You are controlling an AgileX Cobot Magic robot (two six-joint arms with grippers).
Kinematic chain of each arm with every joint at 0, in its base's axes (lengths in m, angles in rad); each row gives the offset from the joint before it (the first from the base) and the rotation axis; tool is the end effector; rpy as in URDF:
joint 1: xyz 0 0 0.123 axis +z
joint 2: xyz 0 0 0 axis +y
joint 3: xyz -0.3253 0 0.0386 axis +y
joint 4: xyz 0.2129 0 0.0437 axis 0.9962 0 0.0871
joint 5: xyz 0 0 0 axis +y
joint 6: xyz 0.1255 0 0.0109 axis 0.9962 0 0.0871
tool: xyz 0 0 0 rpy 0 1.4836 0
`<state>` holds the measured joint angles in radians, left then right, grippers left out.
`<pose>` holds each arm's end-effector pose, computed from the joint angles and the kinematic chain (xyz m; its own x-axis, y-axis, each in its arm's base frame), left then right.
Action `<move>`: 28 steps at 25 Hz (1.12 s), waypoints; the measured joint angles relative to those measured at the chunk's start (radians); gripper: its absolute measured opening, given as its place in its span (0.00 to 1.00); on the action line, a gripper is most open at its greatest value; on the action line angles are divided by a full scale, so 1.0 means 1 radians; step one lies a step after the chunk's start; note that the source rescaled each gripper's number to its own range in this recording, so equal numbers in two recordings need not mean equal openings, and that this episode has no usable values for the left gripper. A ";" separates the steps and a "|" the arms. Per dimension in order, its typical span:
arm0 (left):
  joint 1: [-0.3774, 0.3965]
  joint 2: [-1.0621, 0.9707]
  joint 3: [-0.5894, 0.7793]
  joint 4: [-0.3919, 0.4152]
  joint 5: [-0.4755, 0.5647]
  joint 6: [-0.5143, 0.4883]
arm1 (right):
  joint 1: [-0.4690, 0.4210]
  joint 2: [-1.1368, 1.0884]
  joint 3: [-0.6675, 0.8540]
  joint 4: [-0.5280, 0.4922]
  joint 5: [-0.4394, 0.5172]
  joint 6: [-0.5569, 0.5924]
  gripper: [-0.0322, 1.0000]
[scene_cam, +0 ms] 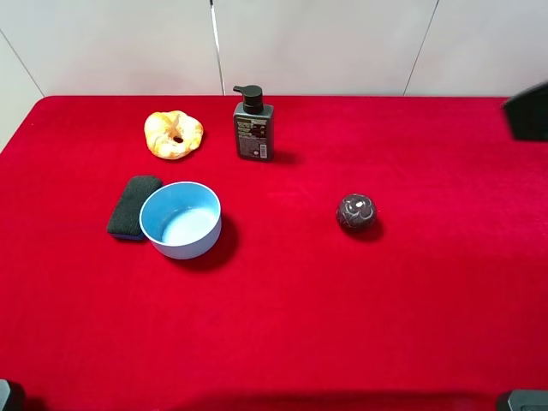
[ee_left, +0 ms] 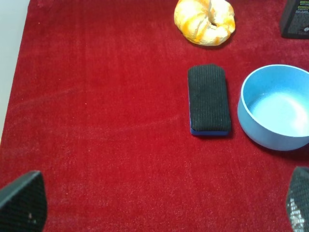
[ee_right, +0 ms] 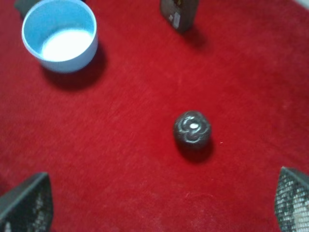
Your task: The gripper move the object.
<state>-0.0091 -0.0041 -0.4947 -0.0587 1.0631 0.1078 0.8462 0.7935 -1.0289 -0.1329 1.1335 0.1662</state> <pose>-0.0477 -0.0060 0.2427 -0.4528 0.0832 -0.8877 0.0908 0.9948 0.0469 0.0661 0.0518 0.3837 -0.5514 -0.4590 -0.6966 -0.6318 0.7751 -0.0106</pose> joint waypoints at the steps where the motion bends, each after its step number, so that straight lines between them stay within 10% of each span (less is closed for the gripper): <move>1: 0.000 0.000 0.000 0.000 0.000 0.000 | -0.036 -0.021 0.016 0.002 -0.010 0.001 1.00; 13: 0.000 0.000 0.000 0.000 0.000 0.000 | -0.535 -0.335 0.273 0.180 -0.126 -0.152 1.00; 28: 0.000 0.000 0.000 0.000 0.000 0.000 | -0.841 -0.693 0.488 0.236 -0.149 -0.226 1.00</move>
<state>-0.0091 -0.0041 -0.4947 -0.0587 1.0631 0.1078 0.0047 0.1007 -0.5409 0.1033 0.9848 -0.0598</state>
